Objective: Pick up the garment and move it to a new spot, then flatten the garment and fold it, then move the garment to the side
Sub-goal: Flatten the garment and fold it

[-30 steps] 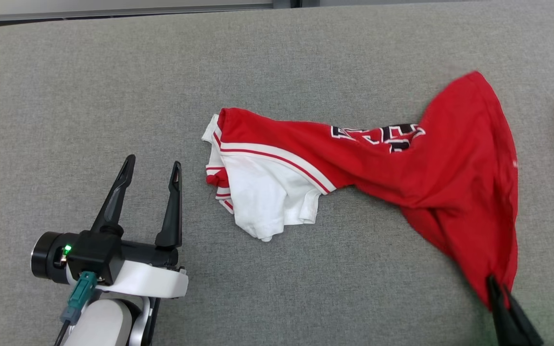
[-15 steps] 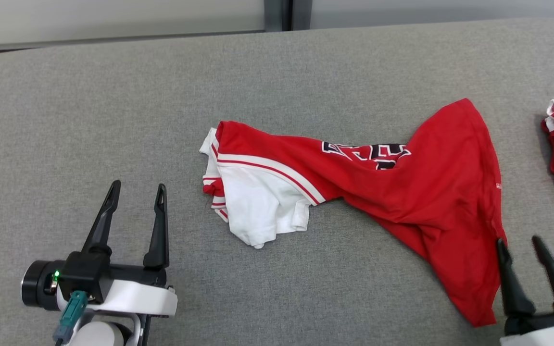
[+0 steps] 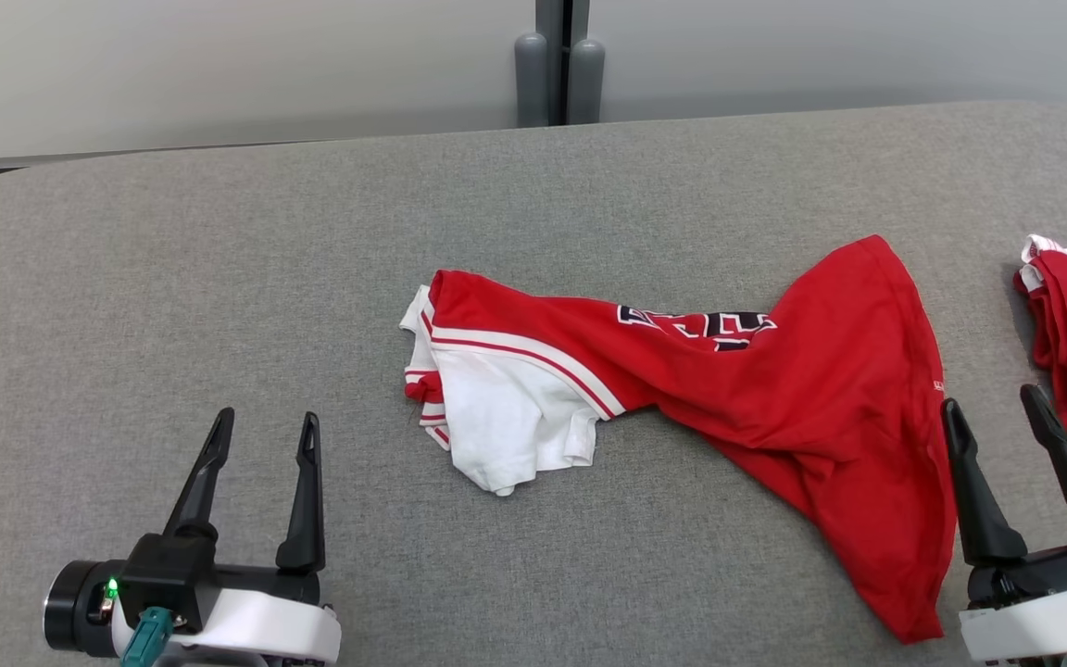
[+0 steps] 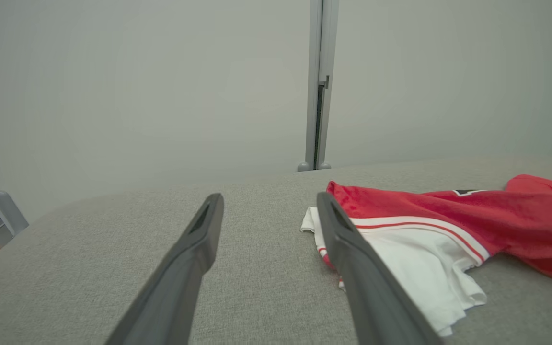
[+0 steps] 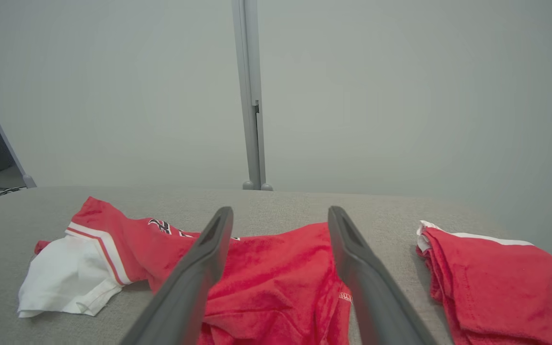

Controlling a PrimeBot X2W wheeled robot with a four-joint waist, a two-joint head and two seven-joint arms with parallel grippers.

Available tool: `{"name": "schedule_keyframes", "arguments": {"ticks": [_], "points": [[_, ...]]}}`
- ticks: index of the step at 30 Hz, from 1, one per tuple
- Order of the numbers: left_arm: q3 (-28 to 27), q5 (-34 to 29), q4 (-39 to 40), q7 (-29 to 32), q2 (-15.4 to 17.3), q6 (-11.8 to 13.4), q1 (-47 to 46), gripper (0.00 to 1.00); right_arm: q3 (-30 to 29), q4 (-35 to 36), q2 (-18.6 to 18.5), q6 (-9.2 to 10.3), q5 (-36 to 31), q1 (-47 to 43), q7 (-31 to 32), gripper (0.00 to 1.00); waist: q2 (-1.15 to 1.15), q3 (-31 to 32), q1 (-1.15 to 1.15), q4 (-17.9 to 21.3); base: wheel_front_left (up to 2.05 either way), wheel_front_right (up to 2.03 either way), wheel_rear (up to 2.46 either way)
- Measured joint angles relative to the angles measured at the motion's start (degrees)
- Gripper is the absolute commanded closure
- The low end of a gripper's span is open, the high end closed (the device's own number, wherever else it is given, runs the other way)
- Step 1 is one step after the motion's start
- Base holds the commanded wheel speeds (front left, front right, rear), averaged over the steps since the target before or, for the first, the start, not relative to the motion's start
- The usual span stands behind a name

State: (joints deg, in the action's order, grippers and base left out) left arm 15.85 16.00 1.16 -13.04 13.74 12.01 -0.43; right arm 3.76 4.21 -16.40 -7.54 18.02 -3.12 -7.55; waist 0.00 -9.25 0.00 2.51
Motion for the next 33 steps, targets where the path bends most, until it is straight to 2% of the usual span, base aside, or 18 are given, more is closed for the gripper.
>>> {"name": "schedule_keyframes", "arguments": {"ticks": [13, 17, 21, 24, 29, 33], "points": [[0.8, 0.1, 1.3, 0.8, 0.1, 0.2, 0.0, 0.00, -0.3, 0.7, 0.5, 0.00, 0.0, -0.5, 0.6, 0.00, 0.00, -0.1, 0.00, -0.5, 0.00, 0.00, 0.00], [1.8, 0.8, 1.6, 1.9, 0.1, -0.5, 0.0, 0.00, -0.1, 0.7, 0.5, 0.00, 0.1, -0.5, 0.6, 0.00, 0.00, -0.4, 0.00, -0.5, 0.00, 0.00, 0.00], [4.3, 1.2, 1.1, 4.1, -0.4, -2.6, -1.8, 0.00, 0.1, 0.8, 0.5, 0.00, 0.3, -0.4, 0.6, 0.00, 0.00, -1.1, 0.00, -0.6, 0.00, 0.00, 0.00], [7.7, 2.4, -1.6, 7.0, -2.4, -5.4, -4.4, 0.00, 0.6, 0.8, 0.5, 0.00, 0.5, -0.1, 0.6, 0.00, 0.00, -2.1, 0.00, -0.3, 0.00, 0.00, 0.00], [10.5, 5.6, -11.8, 10.1, -4.8, -9.9, -8.2, 0.00, 1.4, 0.3, 0.8, 0.00, 1.1, 0.9, 0.5, 0.00, 0.00, -3.9, 0.00, 0.8, 0.00, 0.00, 0.00], [10.9, 6.8, -18.4, 9.4, -6.2, -11.7, -11.2, 0.00, 1.4, -0.1, 1.1, 0.00, 1.3, 1.1, 0.0, 0.00, 0.00, -5.3, 0.00, 1.8, 0.00, 0.00, 0.00]]}}
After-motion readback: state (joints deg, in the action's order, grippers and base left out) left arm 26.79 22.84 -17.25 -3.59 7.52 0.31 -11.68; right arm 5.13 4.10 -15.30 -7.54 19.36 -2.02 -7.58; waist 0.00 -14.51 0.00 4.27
